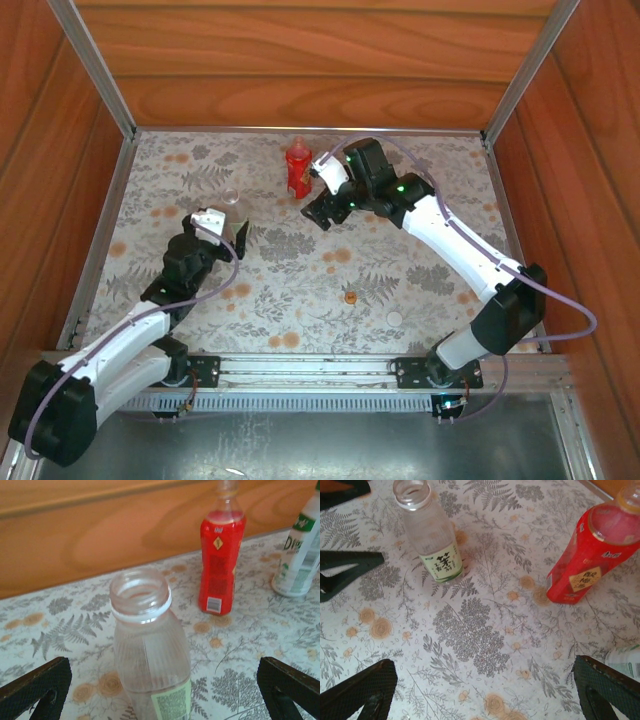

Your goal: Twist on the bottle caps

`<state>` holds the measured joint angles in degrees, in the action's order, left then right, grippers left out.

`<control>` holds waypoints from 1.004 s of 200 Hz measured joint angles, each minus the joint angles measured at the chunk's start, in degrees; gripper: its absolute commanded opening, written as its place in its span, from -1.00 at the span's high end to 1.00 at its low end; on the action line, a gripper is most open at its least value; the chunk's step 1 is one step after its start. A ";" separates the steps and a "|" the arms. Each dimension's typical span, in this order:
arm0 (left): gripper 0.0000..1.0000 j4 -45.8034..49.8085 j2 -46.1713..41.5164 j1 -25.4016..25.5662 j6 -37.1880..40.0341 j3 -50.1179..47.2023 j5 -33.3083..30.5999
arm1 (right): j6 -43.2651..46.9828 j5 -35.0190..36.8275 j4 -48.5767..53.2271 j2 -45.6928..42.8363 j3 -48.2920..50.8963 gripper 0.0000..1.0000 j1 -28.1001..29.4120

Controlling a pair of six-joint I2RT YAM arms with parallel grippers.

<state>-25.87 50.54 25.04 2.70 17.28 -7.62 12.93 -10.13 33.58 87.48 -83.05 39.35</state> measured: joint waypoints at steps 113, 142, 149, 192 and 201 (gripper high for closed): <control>-1.00 -12.39 14.21 -5.40 -0.76 -1.01 6.05 | -0.52 -0.52 -1.49 0.66 0.00 -0.92 0.02; -1.00 -13.92 16.65 -6.08 -0.87 0.11 7.56 | -0.63 -0.57 -1.49 1.20 0.00 -0.92 0.02; -1.00 -14.23 17.29 -6.32 -0.90 0.48 7.96 | -0.66 -0.61 -1.51 1.27 0.00 -0.91 0.02; -1.00 -15.30 21.75 -7.45 -1.09 3.67 9.55 | -0.87 -0.85 -1.51 1.70 0.02 -0.91 0.02; -0.98 -15.47 22.60 -7.65 -1.11 4.33 9.84 | -0.90 -0.90 -1.51 1.73 0.02 -0.91 0.02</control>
<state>-41.34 73.14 17.39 1.58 21.61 2.22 12.03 -11.03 32.08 89.21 -83.02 39.38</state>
